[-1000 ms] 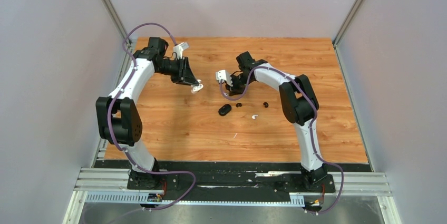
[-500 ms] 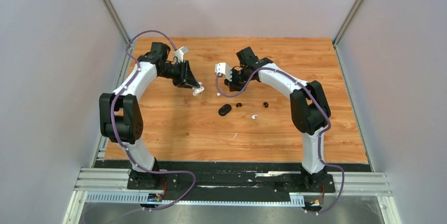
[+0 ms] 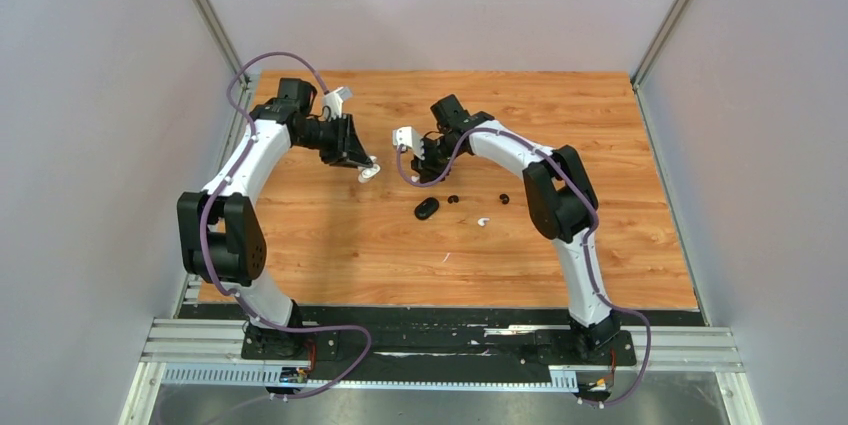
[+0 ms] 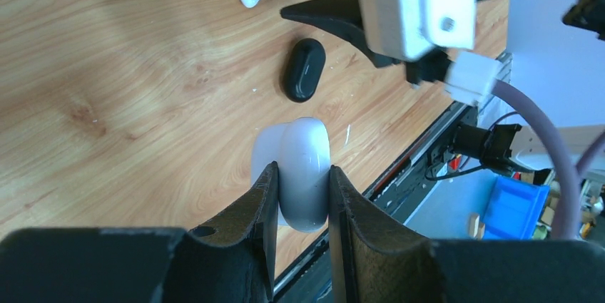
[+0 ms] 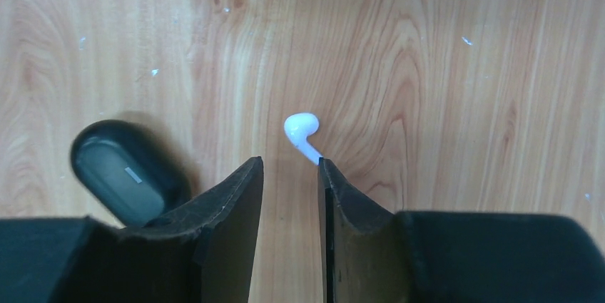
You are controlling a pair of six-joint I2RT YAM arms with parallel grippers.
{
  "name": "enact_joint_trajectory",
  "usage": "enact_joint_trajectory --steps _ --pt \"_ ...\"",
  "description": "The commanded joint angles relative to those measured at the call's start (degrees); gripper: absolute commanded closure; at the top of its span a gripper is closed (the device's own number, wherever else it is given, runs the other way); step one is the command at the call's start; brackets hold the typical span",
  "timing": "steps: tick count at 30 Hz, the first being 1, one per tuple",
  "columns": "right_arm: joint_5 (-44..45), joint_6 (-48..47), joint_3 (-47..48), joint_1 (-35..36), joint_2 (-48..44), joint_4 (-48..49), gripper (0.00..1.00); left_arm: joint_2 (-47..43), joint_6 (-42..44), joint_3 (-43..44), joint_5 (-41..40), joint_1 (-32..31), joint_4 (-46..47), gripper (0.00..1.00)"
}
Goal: Insert the wireless bluetooth earbuds into the charging case
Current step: Pick up the earbud from the center of the board.
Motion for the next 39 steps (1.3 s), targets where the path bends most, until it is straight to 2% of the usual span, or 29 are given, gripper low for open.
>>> enact_joint_trajectory --steps 1,9,20,33,36,39 --pt "-2.28 -1.78 5.97 0.34 3.00 -0.61 0.66 -3.42 2.48 0.46 -0.41 0.68 -2.05 1.00" --pt "-0.33 -1.23 8.05 1.40 5.46 -0.63 0.63 -1.97 2.20 1.39 0.13 0.85 -1.98 1.00" --pt "2.66 4.58 10.50 2.56 8.37 -1.72 0.61 -1.17 1.97 1.34 0.71 1.08 -1.60 1.00" --pt "4.28 6.47 11.56 2.64 10.27 -3.50 0.70 -1.15 1.74 0.89 1.06 1.07 -1.46 1.00" --pt "3.35 7.45 13.66 2.64 11.70 -6.34 0.71 -1.11 1.74 0.79 1.04 1.07 -1.48 1.00" --pt "2.25 8.24 17.39 2.64 14.36 -11.67 0.77 -0.96 1.74 0.43 1.04 1.06 -1.44 1.00"
